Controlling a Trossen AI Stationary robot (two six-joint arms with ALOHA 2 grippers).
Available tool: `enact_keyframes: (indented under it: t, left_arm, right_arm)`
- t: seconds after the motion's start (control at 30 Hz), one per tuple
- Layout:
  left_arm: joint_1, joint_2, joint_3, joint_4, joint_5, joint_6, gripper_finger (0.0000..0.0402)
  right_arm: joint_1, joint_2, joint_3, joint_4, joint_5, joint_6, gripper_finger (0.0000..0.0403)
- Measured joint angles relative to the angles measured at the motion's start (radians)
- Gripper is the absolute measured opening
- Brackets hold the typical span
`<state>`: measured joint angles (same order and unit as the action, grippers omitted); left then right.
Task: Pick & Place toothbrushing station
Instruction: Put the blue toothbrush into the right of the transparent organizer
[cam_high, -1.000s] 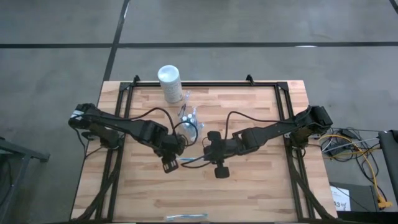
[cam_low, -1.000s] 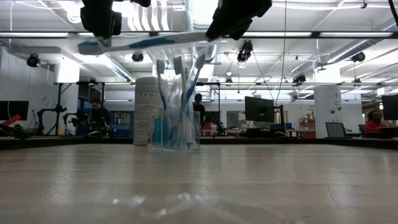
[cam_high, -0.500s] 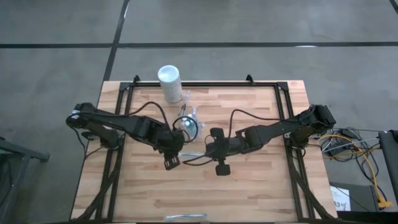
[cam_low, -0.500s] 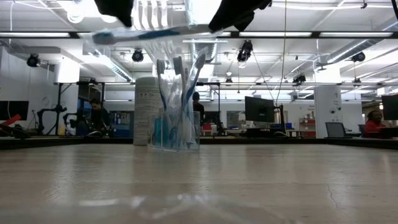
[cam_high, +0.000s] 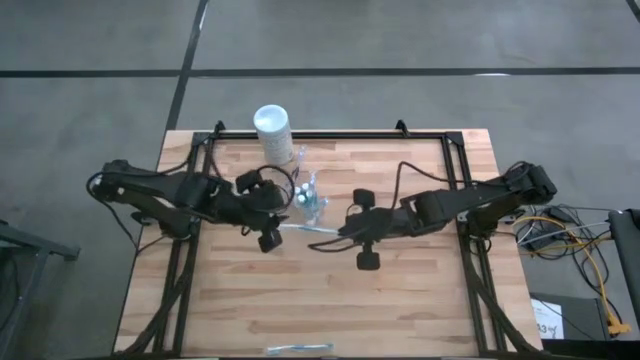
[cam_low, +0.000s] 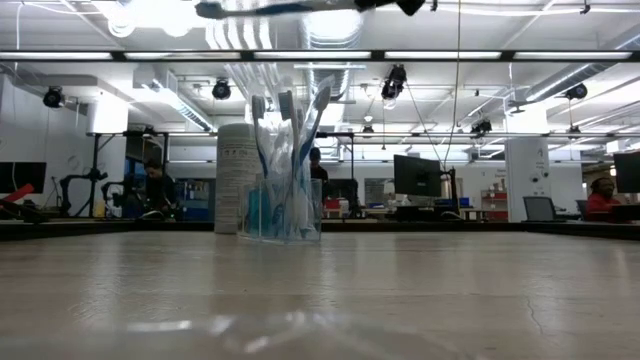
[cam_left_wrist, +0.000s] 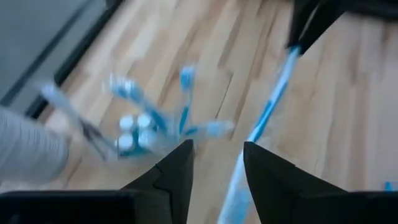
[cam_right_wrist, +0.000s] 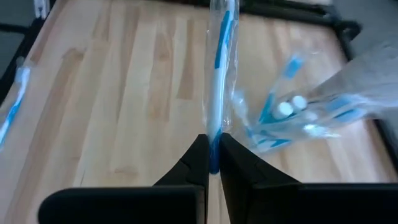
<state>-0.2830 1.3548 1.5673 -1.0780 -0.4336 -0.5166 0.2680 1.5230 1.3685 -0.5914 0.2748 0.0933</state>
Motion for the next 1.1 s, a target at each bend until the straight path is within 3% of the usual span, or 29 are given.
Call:
enact_keyframes:
  t: [0.13, 0.3, 0.5, 0.6, 0.73, 0.87, 1.0, 1.1]
  left_arm:
    - [-0.019, -0.031, -0.001, 0.157, -0.087, 0.069, 0.0144]
    - [-0.067, -0.063, -0.031, 0.356, -0.23, 0.266, 0.0144]
    - [-0.083, -0.078, -0.106, 0.405, -0.314, 0.264, 0.0144]
    - [-0.089, -0.09, -0.157, 0.523, -0.38, 0.287, 0.0145]
    - [-0.095, -0.114, -0.239, 0.748, -0.469, 0.406, 0.0144]
    - [-0.096, -0.154, -0.357, 1.089, -0.53, 0.556, 0.0144]
    - [-0.096, -0.203, -0.497, 1.427, -0.532, 0.716, 0.0145]
    - [-0.096, -0.255, -0.603, 1.598, -0.473, 0.744, 0.0144]
  right_arm:
    - [0.0, -0.036, 0.0, -0.001, 0.041, -0.001, 0.0015]
    - [0.0, -0.087, 0.0, -0.005, 0.07, -0.011, 0.0015]
    - [0.0, -0.167, -0.002, -0.006, 0.096, -0.004, 0.0015]
    - [0.0, -0.2, -0.003, -0.006, 0.096, -0.007, 0.0015]
    - [0.0, -0.233, -0.02, -0.012, 0.096, -0.005, 0.0015]
    - [0.0, -0.261, -0.037, -0.011, 0.097, 0.011, 0.0015]
    - [0.0, -0.274, -0.049, -0.012, 0.103, 0.023, 0.0015]
    - [0.0, -0.28, -0.051, -0.011, 0.105, 0.023, 0.0015]
